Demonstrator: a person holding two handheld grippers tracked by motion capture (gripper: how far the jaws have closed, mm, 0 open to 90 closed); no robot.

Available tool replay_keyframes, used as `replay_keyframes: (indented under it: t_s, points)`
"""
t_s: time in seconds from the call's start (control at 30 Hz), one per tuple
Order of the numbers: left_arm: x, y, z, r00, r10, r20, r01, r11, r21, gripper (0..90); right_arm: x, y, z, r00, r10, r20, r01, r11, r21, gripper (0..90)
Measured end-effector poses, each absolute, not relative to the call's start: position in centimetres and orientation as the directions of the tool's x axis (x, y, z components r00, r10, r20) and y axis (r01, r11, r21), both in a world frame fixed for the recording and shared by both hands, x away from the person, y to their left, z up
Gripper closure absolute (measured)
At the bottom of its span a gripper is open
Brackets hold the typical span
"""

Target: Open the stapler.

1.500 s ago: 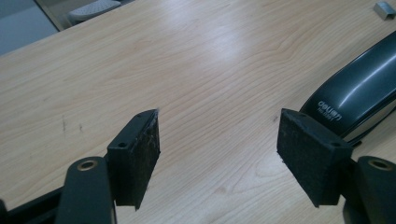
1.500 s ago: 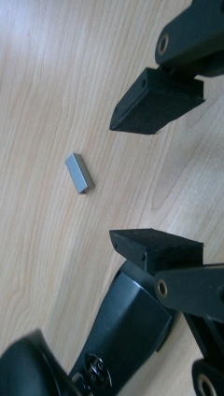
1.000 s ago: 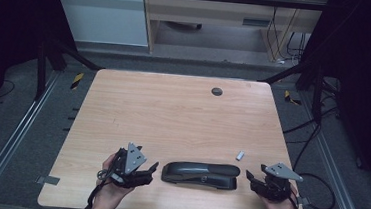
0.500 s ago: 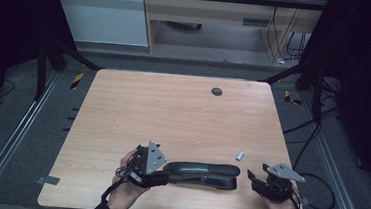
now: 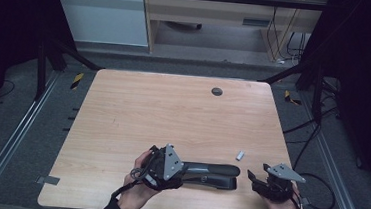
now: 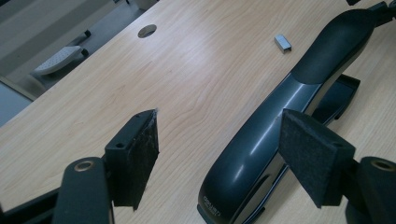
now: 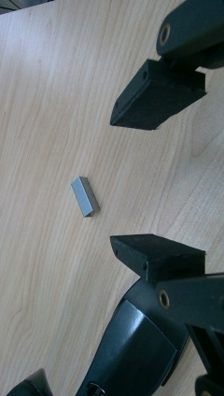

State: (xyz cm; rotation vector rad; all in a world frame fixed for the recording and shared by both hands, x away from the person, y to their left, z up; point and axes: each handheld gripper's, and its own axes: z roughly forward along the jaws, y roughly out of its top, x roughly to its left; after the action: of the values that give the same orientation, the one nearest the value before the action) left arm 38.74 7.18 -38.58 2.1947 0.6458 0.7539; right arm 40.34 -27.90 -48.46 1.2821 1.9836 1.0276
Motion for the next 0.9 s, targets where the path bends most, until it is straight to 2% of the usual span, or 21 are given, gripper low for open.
replay_keyframes:
  t_s: [0.57, 0.9]
  points:
    - [37.8, 4.4, -38.7, 0.721, 0.567, 0.398, 0.149, -0.689, 0.710, 27.6, 40.1, -28.0, -48.3, -0.407, 0.913, -0.034, 0.496, 0.252, 0.831, 42.8]
    - [37.2, 2.7, -39.1, 0.733, 0.525, 0.433, 0.115, -0.723, 0.682, 27.4, 40.0, -28.0, -48.3, -0.413, 0.910, -0.033, 0.504, 0.259, 0.824, 50.8]
